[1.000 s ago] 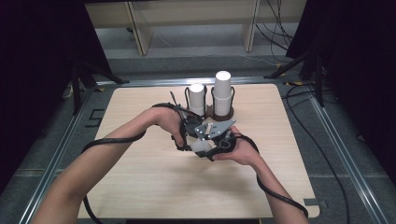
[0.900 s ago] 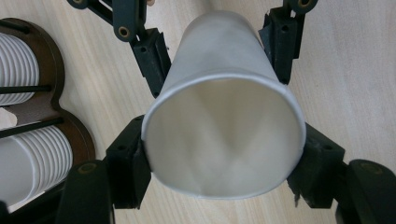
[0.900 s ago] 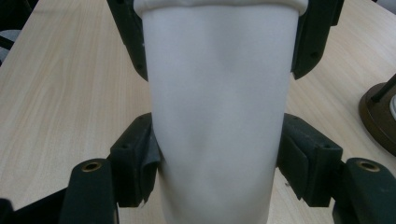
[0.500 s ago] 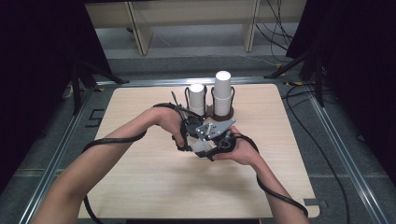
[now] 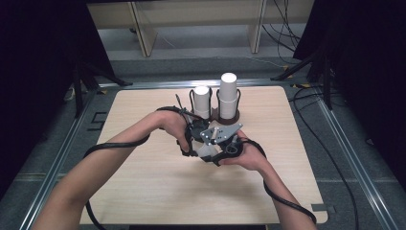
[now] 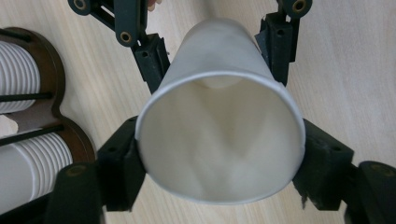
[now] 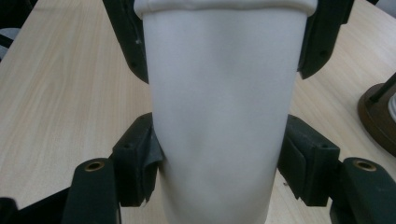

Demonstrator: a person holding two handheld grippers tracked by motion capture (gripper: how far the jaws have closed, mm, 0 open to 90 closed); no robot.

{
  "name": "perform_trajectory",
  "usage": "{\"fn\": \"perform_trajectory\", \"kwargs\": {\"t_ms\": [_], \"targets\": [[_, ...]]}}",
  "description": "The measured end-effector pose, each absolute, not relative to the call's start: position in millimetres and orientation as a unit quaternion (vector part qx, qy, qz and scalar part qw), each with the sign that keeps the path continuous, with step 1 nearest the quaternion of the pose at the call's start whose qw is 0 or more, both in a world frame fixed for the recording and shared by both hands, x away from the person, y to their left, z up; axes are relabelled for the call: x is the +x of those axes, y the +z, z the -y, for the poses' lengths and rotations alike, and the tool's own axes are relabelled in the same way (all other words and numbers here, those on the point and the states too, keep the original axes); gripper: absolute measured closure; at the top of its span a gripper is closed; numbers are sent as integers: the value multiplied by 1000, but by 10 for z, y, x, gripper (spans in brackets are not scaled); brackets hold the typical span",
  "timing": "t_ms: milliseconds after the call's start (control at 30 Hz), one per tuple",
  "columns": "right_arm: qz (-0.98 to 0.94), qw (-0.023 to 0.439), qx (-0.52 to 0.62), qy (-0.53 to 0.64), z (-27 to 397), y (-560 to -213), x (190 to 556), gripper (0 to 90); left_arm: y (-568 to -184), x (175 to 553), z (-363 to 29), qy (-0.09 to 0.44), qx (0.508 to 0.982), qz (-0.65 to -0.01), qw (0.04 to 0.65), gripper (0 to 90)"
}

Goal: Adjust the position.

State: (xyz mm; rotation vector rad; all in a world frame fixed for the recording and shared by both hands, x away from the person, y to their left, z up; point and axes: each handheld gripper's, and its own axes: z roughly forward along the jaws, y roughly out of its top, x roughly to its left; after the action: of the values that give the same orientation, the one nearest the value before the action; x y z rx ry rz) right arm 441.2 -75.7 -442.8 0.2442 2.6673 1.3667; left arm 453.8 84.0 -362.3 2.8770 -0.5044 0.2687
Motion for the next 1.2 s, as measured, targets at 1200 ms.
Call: {"fn": "perform_trajectory", "kwargs": {"t_ms": [1200], "targets": [[-805,141,194,543,1370,-4521,4315,347,-3934,4351,-1533,175,900,-35,397,111]]}}
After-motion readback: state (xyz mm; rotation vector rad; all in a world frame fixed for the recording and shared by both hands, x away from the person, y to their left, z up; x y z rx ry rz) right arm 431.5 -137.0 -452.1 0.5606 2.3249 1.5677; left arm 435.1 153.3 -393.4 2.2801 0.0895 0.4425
